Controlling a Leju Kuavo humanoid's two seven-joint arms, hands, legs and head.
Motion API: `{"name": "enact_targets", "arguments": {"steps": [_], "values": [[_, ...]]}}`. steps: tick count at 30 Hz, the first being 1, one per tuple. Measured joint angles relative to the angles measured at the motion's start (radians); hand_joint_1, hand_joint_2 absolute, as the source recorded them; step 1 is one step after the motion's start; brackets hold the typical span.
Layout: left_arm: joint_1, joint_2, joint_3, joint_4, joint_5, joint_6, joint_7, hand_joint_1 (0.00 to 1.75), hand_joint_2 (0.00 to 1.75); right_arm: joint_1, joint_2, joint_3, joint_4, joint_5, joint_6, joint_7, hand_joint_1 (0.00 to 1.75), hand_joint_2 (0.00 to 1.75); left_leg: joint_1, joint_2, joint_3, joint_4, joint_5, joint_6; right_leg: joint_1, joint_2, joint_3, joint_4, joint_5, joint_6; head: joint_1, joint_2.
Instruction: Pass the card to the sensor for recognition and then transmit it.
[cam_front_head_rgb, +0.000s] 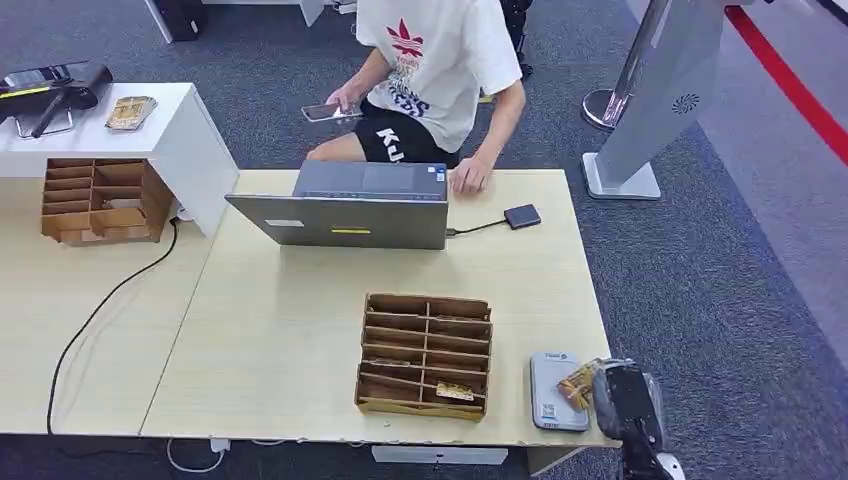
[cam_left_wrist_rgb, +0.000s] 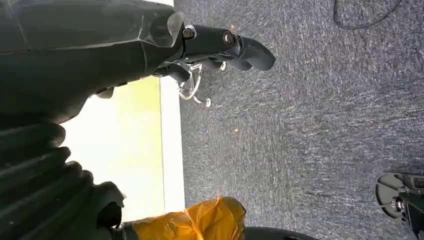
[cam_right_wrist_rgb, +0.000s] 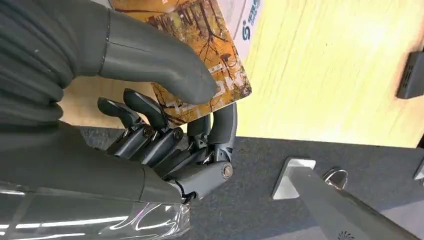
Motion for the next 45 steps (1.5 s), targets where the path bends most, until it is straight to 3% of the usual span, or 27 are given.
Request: {"name": "enact_targets", "arguments": {"steps": [14, 31, 45], "values": [[0.0, 0.0, 0.001, 0.0, 0.01, 0.0, -0.002, 0.0, 1.75, 0.0, -0.018, 0.046, -0.039, 0.026, -0.003, 0.002, 1.75, 1.75, 0.0, 0.0, 0.0, 0.0, 0.0, 0.0, 0.0, 0.0, 0.0, 0.0, 0.0, 0.0, 0.0, 0.0], [0.001, 0.0, 0.001, 0.0, 0.016, -0.002, -0.003, 0.0, 1.75, -0.029, -0.024, 0.149, -0.03, 0.181, -0.061, 0.077, 1.75, 1.75, 0.0, 0.0, 0.0, 0.0, 0.0, 0.0, 0.0, 0.0, 0.0, 0.0, 0.0, 0.0, 0.0, 0.0], [0.0, -0.001, 0.001, 0.0, 0.023, -0.003, -0.003, 0.0, 1.75, -0.046, -0.024, 0.176, 0.005, 0.279, -0.122, 0.128, 1.75, 1.75, 0.0, 0.0, 0.0, 0.0, 0.0, 0.0, 0.0, 0.0, 0.0, 0.0, 0.0, 0.0, 0.0, 0.0]]}}
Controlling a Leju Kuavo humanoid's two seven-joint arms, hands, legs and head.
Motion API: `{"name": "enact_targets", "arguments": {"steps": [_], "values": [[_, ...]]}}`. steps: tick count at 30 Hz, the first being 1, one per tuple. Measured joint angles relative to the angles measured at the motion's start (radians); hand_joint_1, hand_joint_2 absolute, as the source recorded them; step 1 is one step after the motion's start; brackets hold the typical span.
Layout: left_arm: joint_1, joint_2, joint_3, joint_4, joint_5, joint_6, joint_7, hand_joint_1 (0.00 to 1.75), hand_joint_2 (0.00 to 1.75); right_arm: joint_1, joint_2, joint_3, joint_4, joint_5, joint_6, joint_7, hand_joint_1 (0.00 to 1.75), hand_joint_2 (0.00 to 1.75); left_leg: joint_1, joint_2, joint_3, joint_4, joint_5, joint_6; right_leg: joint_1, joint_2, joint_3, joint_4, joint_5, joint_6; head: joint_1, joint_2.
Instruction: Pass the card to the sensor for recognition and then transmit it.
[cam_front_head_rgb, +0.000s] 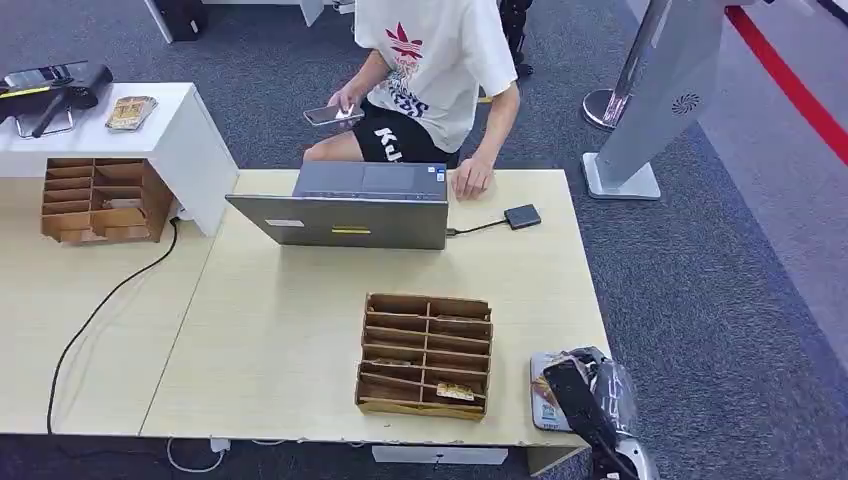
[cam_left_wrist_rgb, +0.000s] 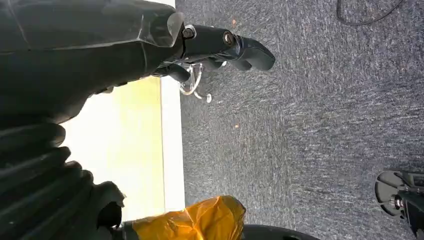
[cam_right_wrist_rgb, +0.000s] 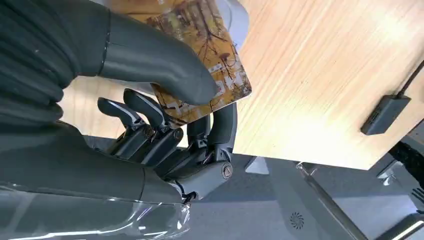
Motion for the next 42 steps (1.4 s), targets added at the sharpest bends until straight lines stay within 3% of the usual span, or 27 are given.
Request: {"name": "enact_targets", "arguments": {"steps": [42], "values": [[0.0, 0.0, -0.001, 0.0, -0.007, 0.005, 0.01, 0.0, 1.75, -0.006, 0.0, 0.008, 0.061, 0.092, -0.029, 0.03, 1.75, 1.75, 0.0, 0.0, 0.0, 0.0, 0.0, 0.0, 0.0, 0.0, 0.0, 0.0, 0.0, 0.0, 0.0, 0.0]]}}
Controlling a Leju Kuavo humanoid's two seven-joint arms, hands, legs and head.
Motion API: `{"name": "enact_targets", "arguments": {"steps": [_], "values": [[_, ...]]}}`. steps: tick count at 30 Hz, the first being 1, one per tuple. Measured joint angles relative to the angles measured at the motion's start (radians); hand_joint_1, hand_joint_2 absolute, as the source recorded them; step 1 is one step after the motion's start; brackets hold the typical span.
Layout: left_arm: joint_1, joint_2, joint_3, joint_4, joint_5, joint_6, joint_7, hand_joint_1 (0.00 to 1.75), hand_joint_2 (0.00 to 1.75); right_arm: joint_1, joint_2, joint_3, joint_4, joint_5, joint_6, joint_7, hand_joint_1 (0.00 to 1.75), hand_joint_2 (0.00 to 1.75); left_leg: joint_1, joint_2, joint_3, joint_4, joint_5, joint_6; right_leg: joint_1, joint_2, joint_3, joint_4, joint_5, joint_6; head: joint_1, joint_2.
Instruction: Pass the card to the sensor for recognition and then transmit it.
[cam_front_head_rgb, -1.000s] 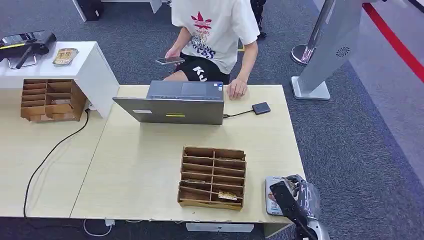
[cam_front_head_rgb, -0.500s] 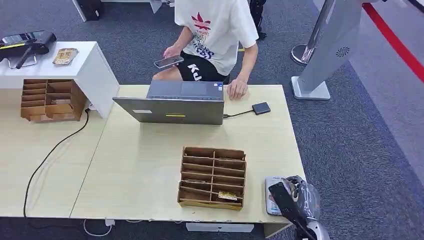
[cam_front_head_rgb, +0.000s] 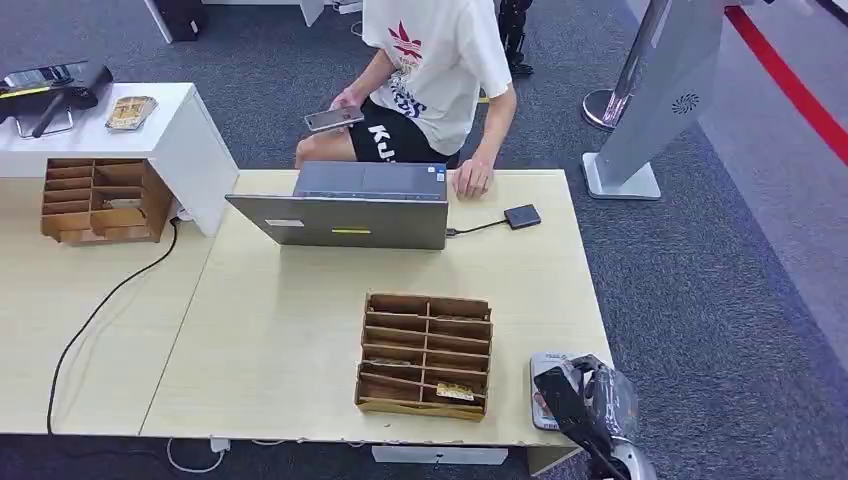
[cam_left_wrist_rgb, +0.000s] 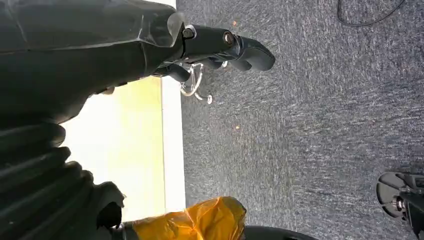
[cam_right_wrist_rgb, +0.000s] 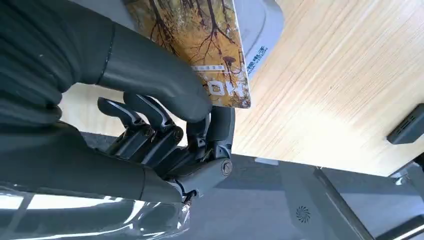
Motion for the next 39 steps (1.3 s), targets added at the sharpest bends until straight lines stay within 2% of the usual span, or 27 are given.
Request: {"name": "enact_targets", "arguments": {"steps": [23, 39], "values": [[0.0, 0.0, 0.0, 0.0, 0.003, -0.007, 0.0, 0.0, 1.75, -0.007, 0.0, 0.002, 0.005, 0.006, 0.002, 0.0, 1.75, 1.75, 0.0, 0.0, 0.0, 0.0, 0.0, 0.0, 0.0, 0.0, 0.0, 0.0, 0.0, 0.0, 0.0, 0.0], [0.0, 0.0, -0.001, 0.0, 0.019, -0.009, -0.002, 0.0, 1.75, -0.001, 0.0, 0.002, -0.018, 0.098, -0.021, 0.043, 1.75, 1.75, 0.0, 0.0, 0.0, 0.0, 0.0, 0.0, 0.0, 0.0, 0.0, 0.0, 0.0, 0.0, 0.0, 0.0]]}}
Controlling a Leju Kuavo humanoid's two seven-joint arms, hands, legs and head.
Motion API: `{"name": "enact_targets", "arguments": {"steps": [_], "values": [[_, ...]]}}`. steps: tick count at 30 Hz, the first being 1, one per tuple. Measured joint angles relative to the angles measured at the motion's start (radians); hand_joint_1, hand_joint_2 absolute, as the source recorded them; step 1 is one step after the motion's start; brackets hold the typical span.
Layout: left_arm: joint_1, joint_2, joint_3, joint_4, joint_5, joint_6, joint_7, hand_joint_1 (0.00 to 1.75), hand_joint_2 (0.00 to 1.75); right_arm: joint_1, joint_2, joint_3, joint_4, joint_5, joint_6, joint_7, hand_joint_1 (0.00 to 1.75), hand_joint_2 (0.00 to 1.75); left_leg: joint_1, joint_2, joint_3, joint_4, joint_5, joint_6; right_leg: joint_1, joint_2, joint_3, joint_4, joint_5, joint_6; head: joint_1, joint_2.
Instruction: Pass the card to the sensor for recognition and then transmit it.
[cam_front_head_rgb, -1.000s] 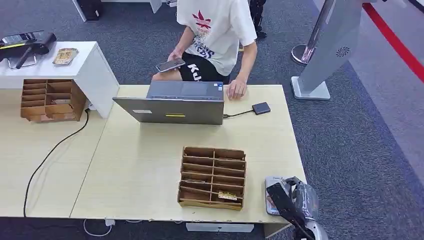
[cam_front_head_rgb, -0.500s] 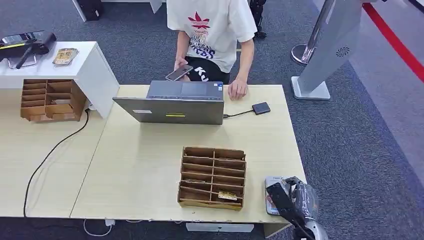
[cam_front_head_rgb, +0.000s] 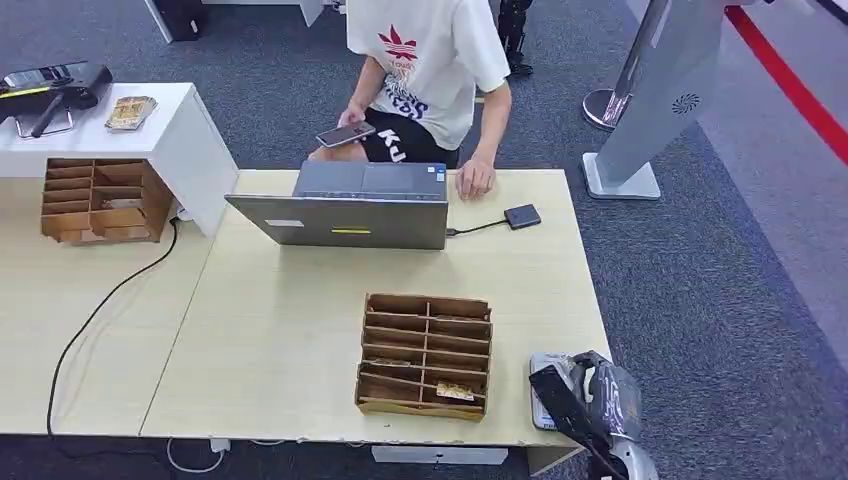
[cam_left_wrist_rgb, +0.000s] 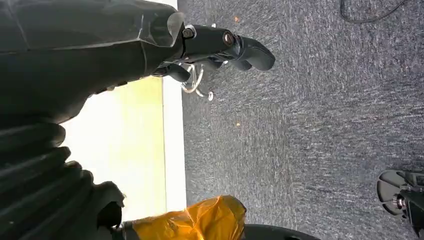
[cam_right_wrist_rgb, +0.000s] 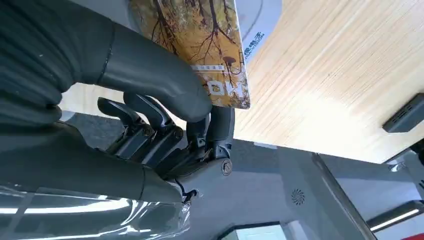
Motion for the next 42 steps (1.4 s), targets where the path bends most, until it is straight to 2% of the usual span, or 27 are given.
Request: {"name": "enact_targets", "arguments": {"steps": [5, 13, 26, 33, 42], "values": [[0.0, 0.0, 0.0, 0.0, 0.002, 0.0, 0.0, 0.0, 1.75, 0.003, 0.0, 0.0, -0.004, 0.006, -0.002, 0.004, 1.75, 1.75, 0.0, 0.0, 0.0, 0.0, 0.0, 0.0, 0.0, 0.0, 0.0, 0.0, 0.0, 0.0, 0.0, 0.0], [0.0, 0.0, -0.001, 0.0, 0.005, -0.001, -0.005, 0.0, 1.75, 0.004, 0.0, 0.0, -0.015, 0.097, -0.022, 0.032, 1.75, 1.75, 0.0, 0.0, 0.0, 0.0, 0.0, 0.0, 0.0, 0.0, 0.0, 0.0, 0.0, 0.0, 0.0, 0.0], [0.0, 0.0, -0.005, 0.0, 0.003, -0.002, -0.005, 0.0, 1.75, 0.002, 0.0, 0.019, -0.016, 0.283, -0.035, 0.105, 1.75, 1.75, 0.0, 0.0, 0.0, 0.0, 0.0, 0.0, 0.0, 0.0, 0.0, 0.0, 0.0, 0.0, 0.0, 0.0], [0.0, 0.0, -0.009, 0.0, -0.002, -0.002, -0.005, 0.0, 1.75, -0.007, 0.0, 0.038, -0.003, 0.401, -0.043, 0.166, 1.75, 1.75, 0.0, 0.0, 0.0, 0.0, 0.0, 0.0, 0.0, 0.0, 0.0, 0.0, 0.0, 0.0, 0.0, 0.0], [-0.001, 0.0, -0.01, 0.0, -0.013, -0.002, -0.005, 0.0, 1.75, -0.01, 0.0, 0.048, 0.013, 0.459, -0.047, 0.2, 1.75, 1.75, 0.0, 0.0, 0.0, 0.0, 0.0, 0.0, 0.0, 0.0, 0.0, 0.0, 0.0, 0.0, 0.0, 0.0]]}}
